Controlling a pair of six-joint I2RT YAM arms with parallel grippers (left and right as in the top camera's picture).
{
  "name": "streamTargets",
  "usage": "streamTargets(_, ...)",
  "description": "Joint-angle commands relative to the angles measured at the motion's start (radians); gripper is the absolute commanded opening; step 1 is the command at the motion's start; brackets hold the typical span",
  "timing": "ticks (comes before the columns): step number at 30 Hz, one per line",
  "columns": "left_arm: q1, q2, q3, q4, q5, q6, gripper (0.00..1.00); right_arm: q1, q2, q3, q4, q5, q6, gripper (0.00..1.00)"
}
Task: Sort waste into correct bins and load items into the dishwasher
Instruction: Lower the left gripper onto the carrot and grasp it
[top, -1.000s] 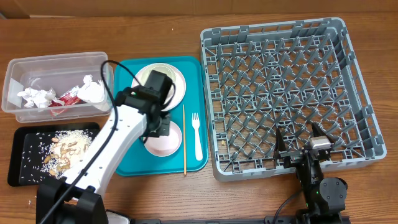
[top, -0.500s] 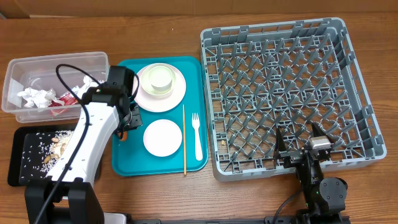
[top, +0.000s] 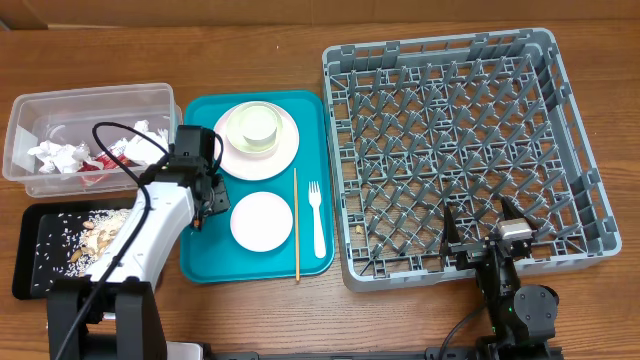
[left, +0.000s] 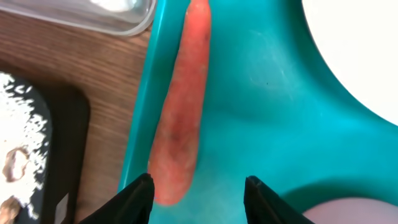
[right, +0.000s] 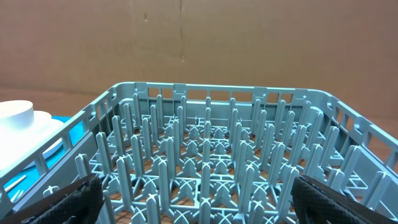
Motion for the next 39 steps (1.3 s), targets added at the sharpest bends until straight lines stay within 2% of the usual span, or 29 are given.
streamTargets(1, 0.005, -0.015, -0.040, 0.039, -0.018, -0.027, 0.48, -0.005, -0.006, -0.011, 0.006, 0.000, -0.004, 1.00)
streamTargets(8, 0.007, -0.015, -0.052, 0.096, -0.022, -0.038, 0.46, -0.005, -0.006, -0.011, 0.006, 0.000, -0.004, 1.00)
streamTargets(12, 0.025, -0.015, -0.052, 0.106, -0.043, -0.028, 0.37, -0.005, -0.006, -0.011, 0.006, 0.000, -0.004, 1.00)
streamTargets(14, 0.041, -0.015, -0.053, 0.107, -0.048, -0.011, 0.36, -0.005, -0.006, -0.011, 0.006, 0.000, -0.004, 1.00)
streamTargets(21, 0.103, -0.015, -0.053, 0.116, -0.033, 0.032, 0.40, -0.005, -0.006, -0.011, 0.006, 0.000, -0.004, 1.00)
streamTargets(30, 0.105, -0.014, -0.057, 0.137, -0.021, 0.032, 0.41, -0.005, -0.006, -0.011, 0.006, 0.000, -0.004, 1.00)
streamTargets(36, 0.103, -0.014, -0.076, 0.170, 0.000, 0.032, 0.38, -0.005, -0.006, -0.011, 0.006, 0.001, -0.004, 1.00)
streamTargets(39, 0.103, -0.013, -0.088, 0.195, 0.040, 0.066, 0.41, -0.005, -0.006, -0.011, 0.006, 0.000, -0.004, 1.00)
